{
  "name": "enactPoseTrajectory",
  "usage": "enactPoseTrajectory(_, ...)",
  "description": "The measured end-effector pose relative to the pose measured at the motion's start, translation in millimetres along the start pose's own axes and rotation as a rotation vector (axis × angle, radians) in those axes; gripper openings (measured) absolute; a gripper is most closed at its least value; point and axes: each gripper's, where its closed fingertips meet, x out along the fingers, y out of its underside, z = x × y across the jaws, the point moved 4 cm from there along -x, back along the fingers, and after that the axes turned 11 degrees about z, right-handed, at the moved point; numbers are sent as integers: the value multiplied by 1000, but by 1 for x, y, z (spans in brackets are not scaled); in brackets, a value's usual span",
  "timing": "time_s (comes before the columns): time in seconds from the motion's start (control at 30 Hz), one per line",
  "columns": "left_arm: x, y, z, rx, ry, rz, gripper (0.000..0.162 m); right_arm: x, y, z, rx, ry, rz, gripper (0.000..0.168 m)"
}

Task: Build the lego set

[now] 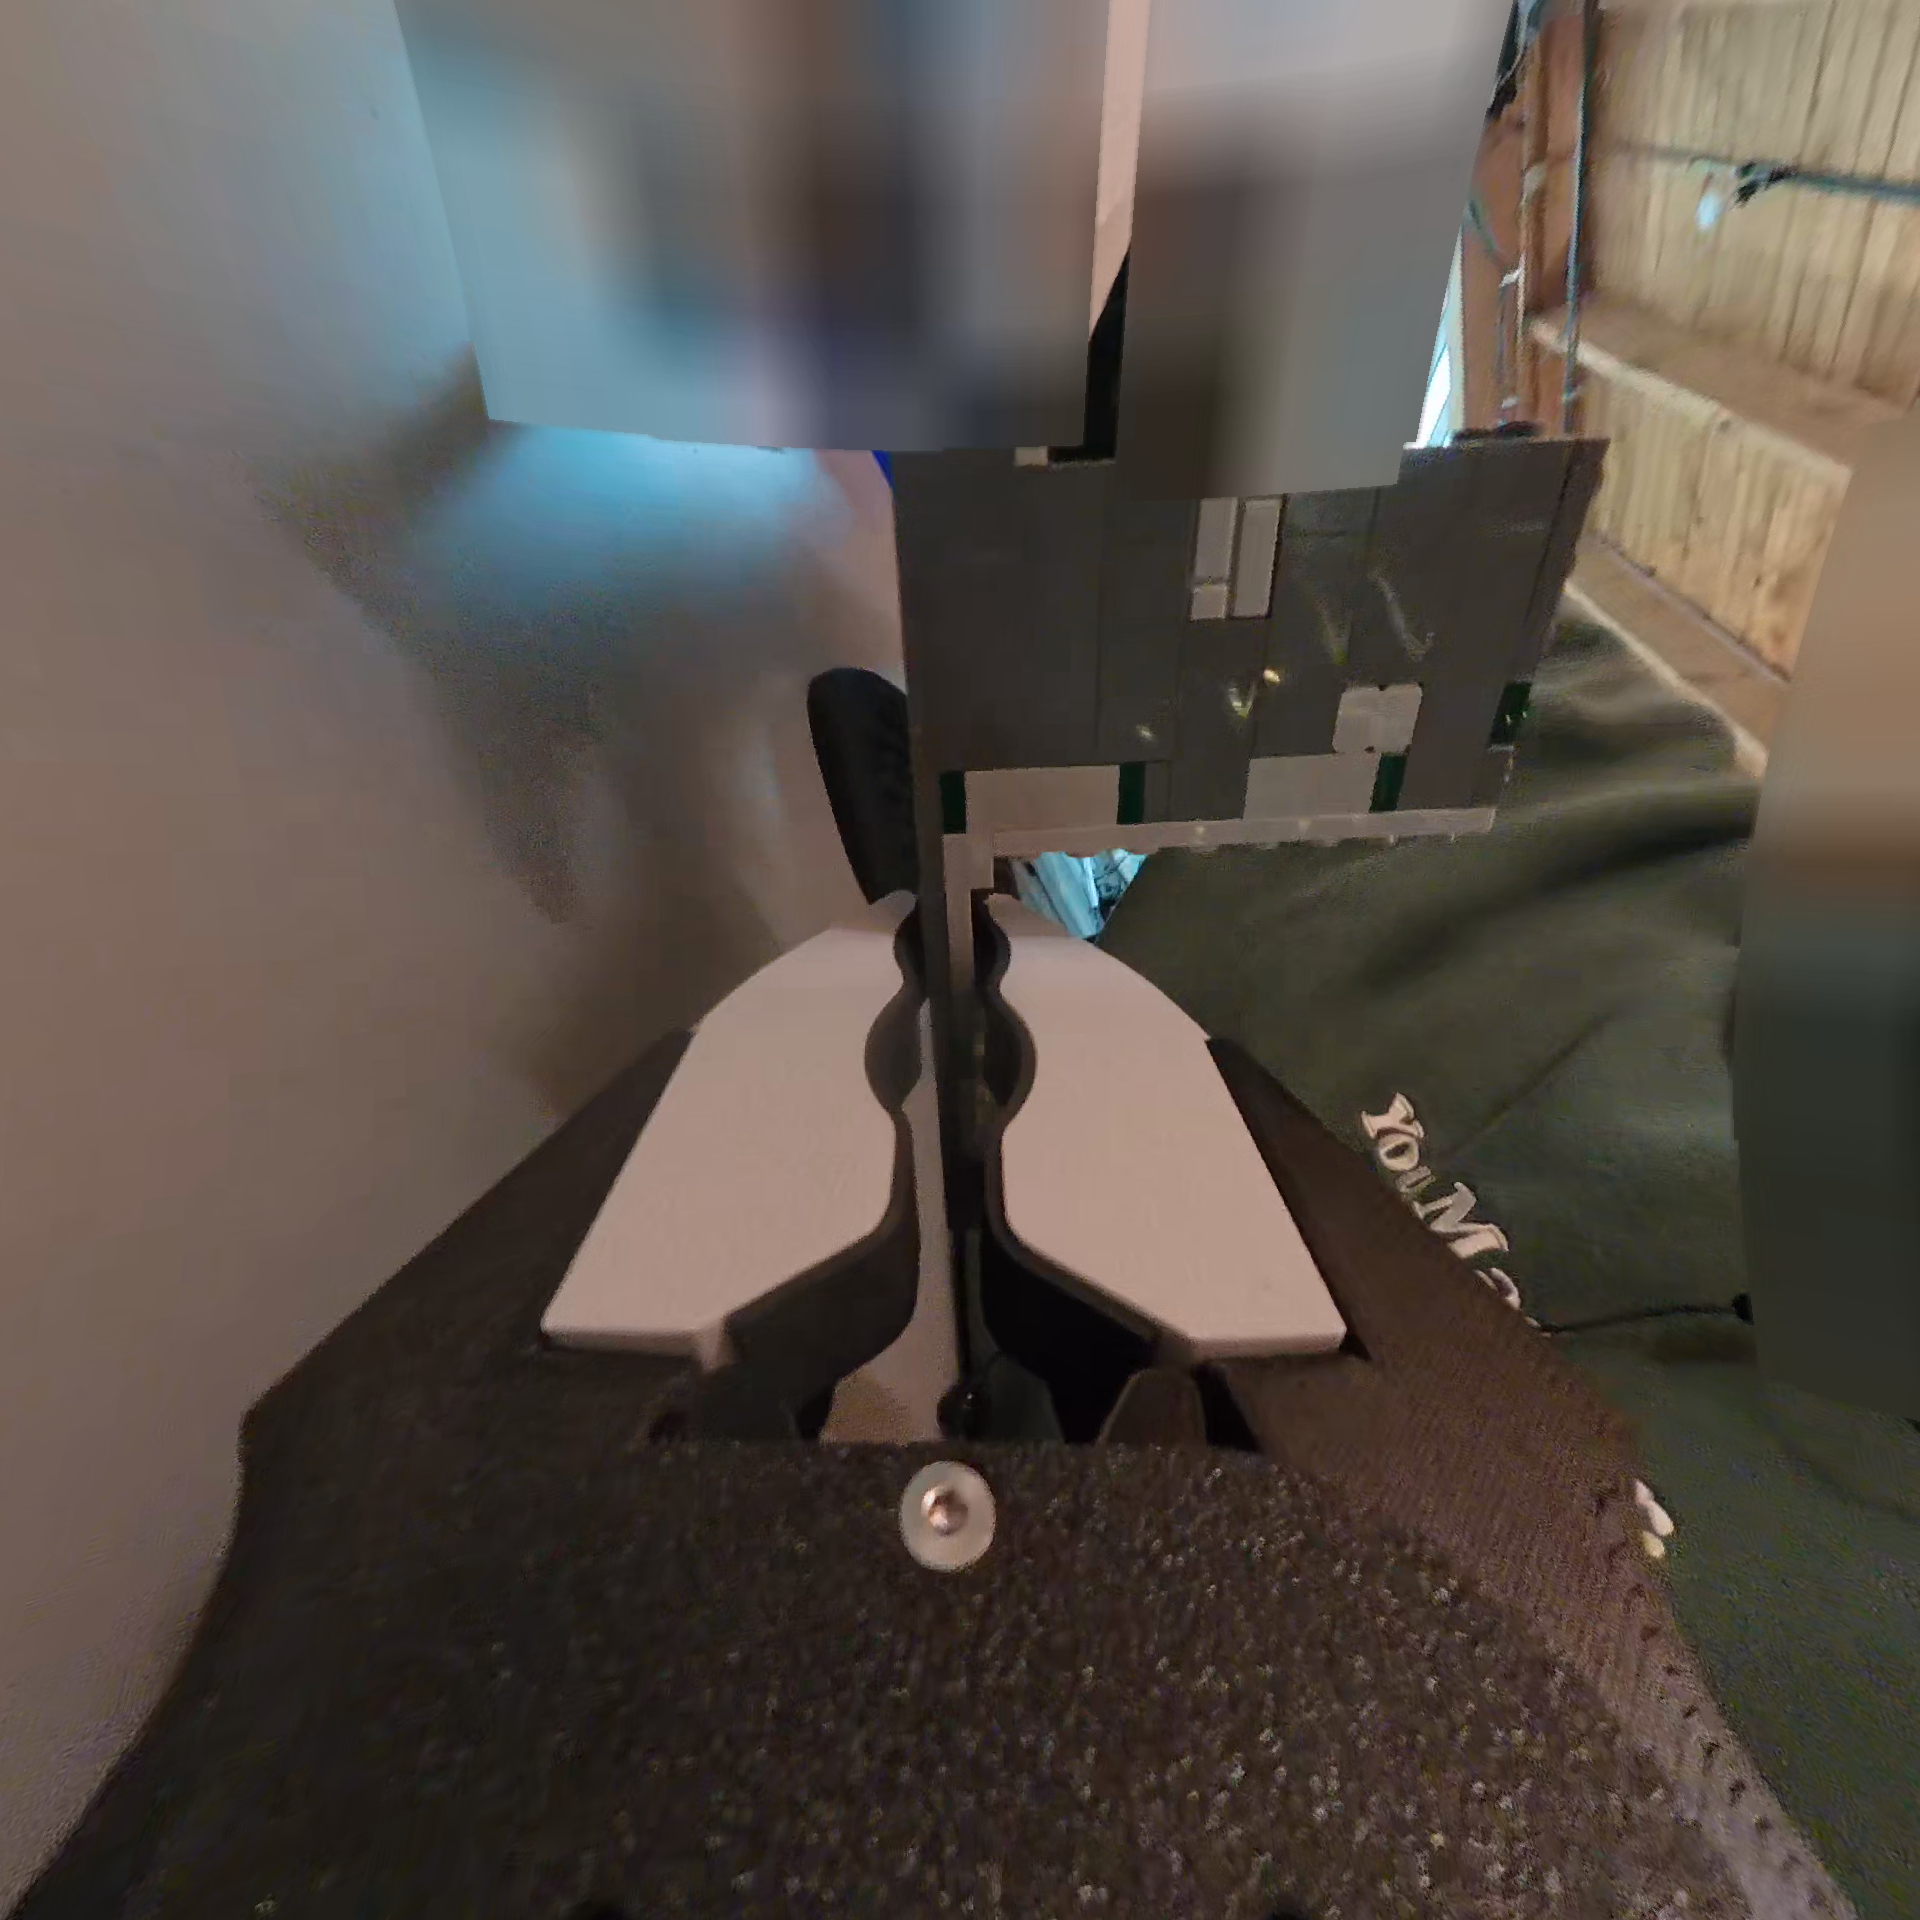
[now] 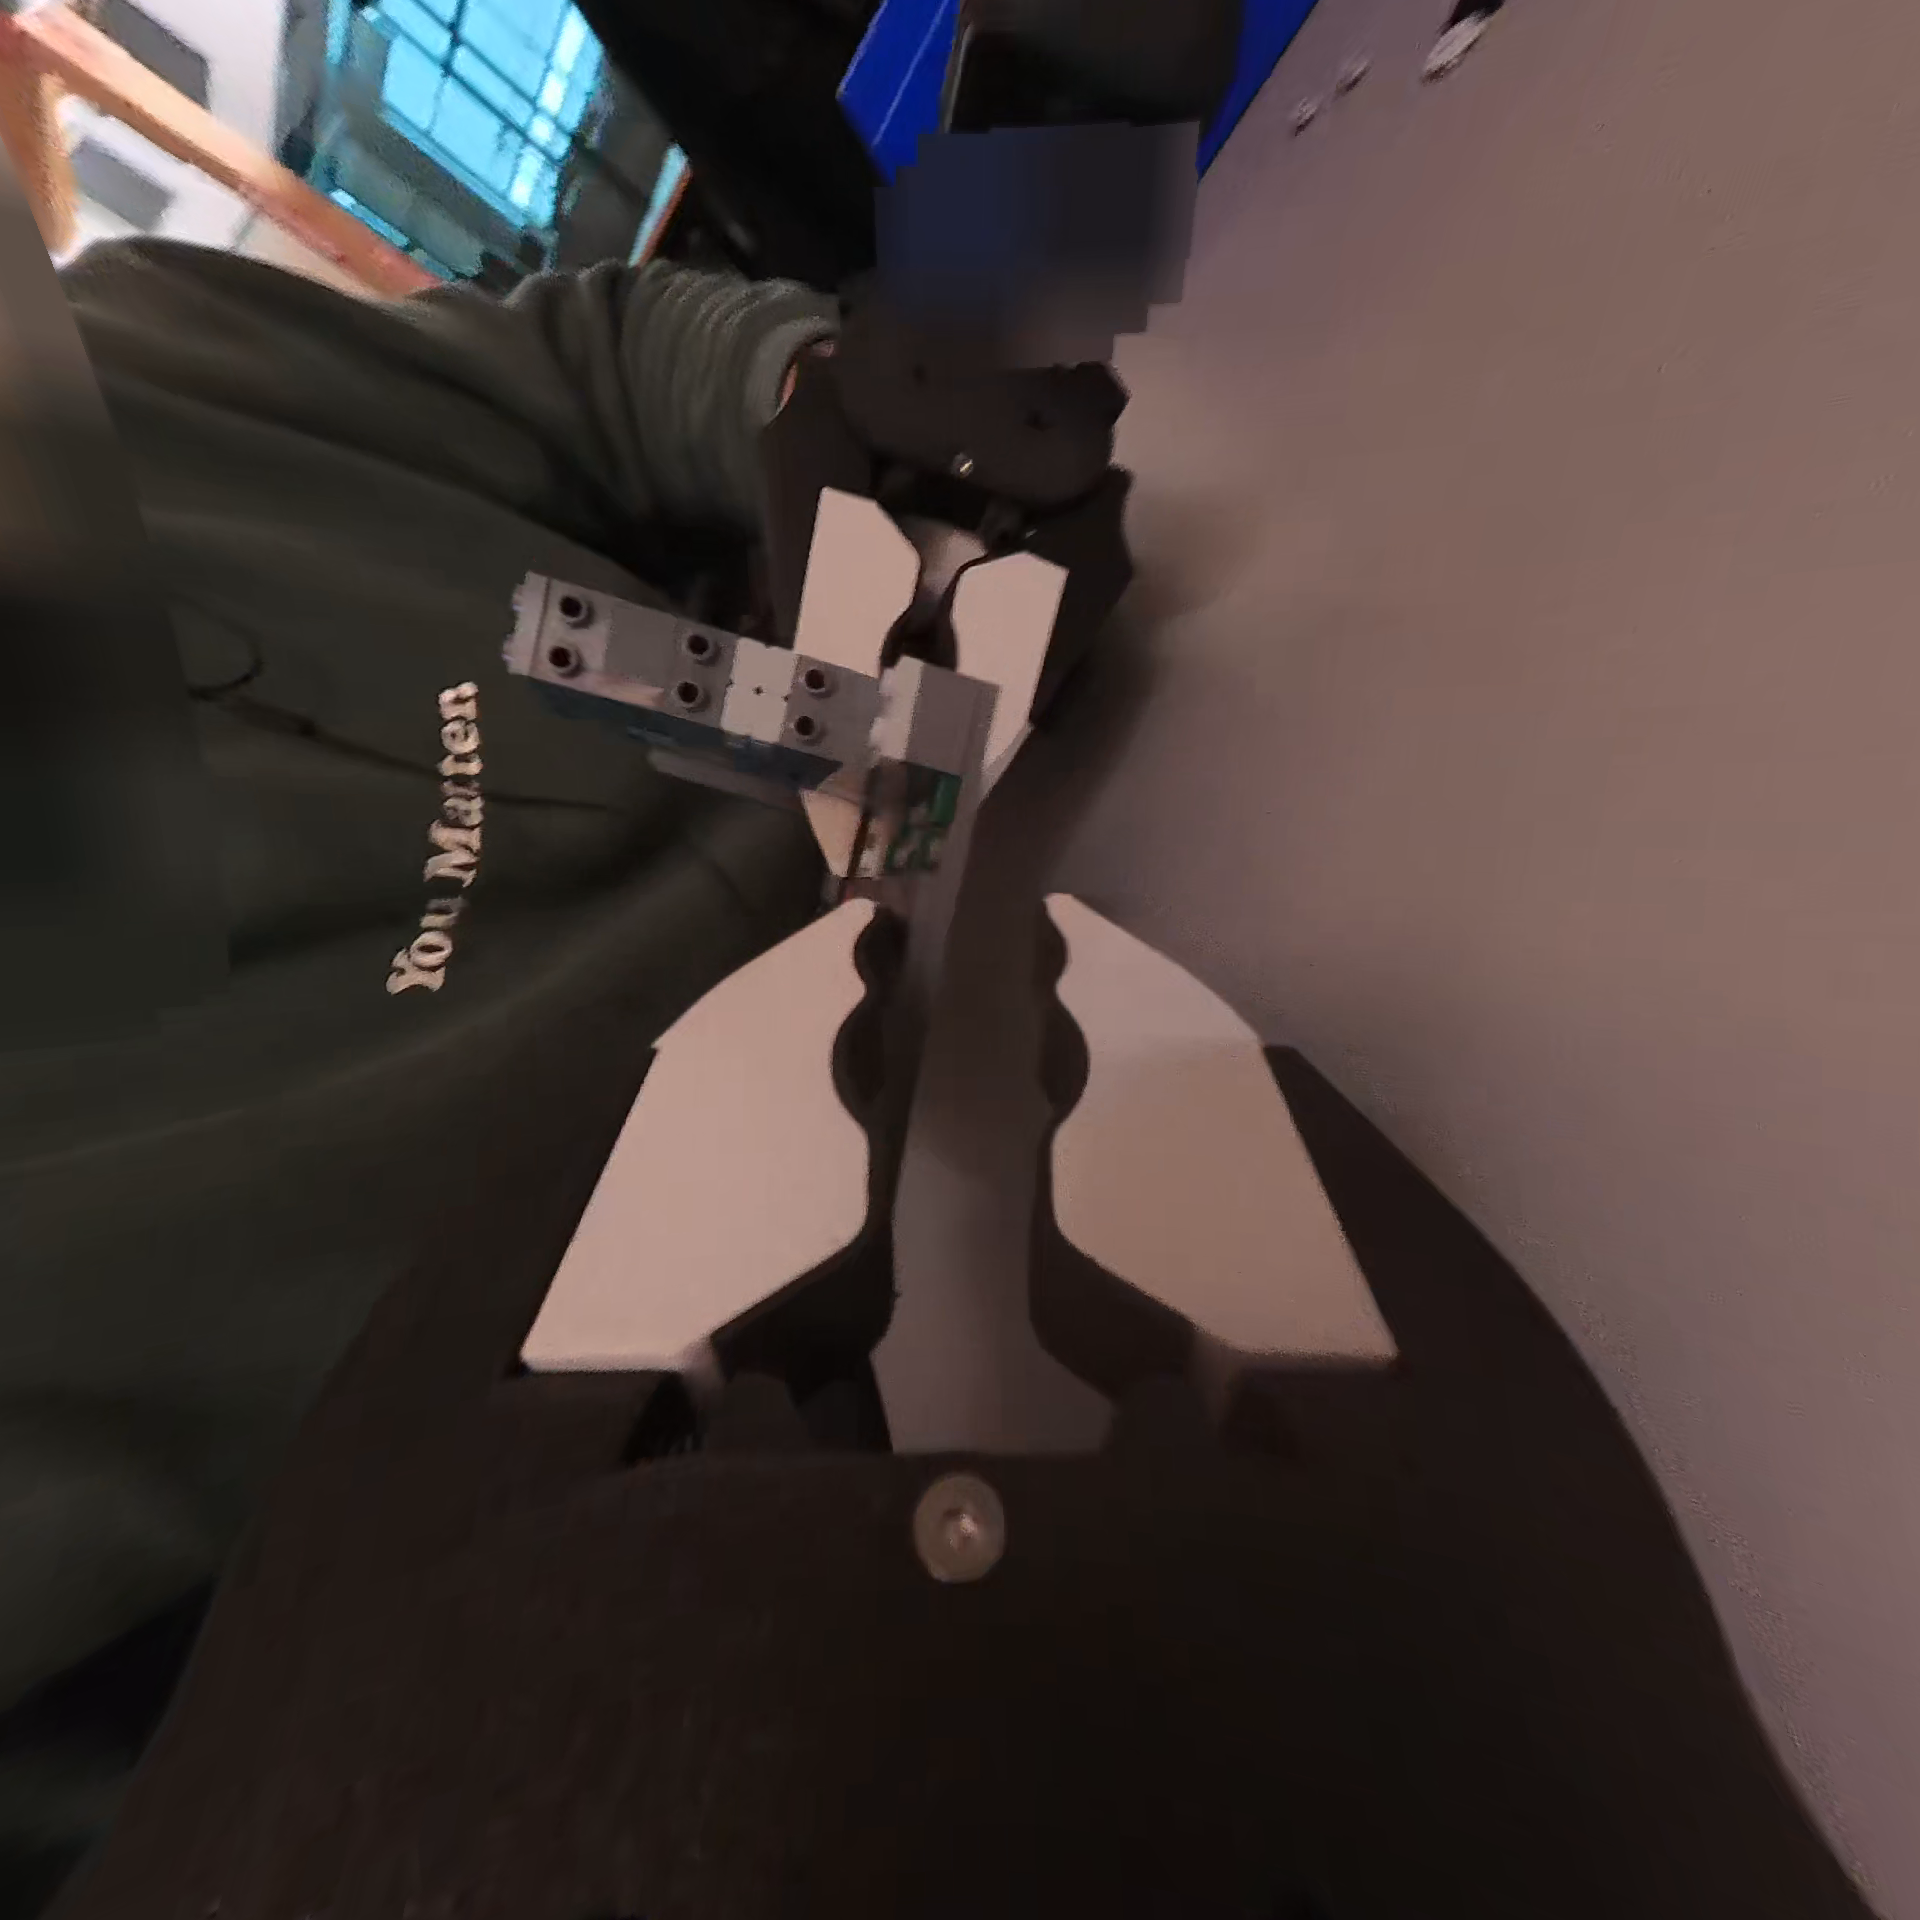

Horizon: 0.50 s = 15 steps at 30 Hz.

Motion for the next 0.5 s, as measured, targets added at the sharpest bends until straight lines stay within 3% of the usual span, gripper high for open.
enactPoseTrajectory(0.03, -1, 0, 1, 5, -5, 11, 7, 2, 1, 1, -2, -29, 14, 12)
enactPoseTrajectory(0.3, -11, 3, 10, 104, -103, 47, 7, 10, 10, 2, 104, -116, -147, 7)
enactPoseTrajectory(0.5, -29, -4, 2, 278, -202, -55, 15, 9, 28, 4, 243, -164, -353, 8)
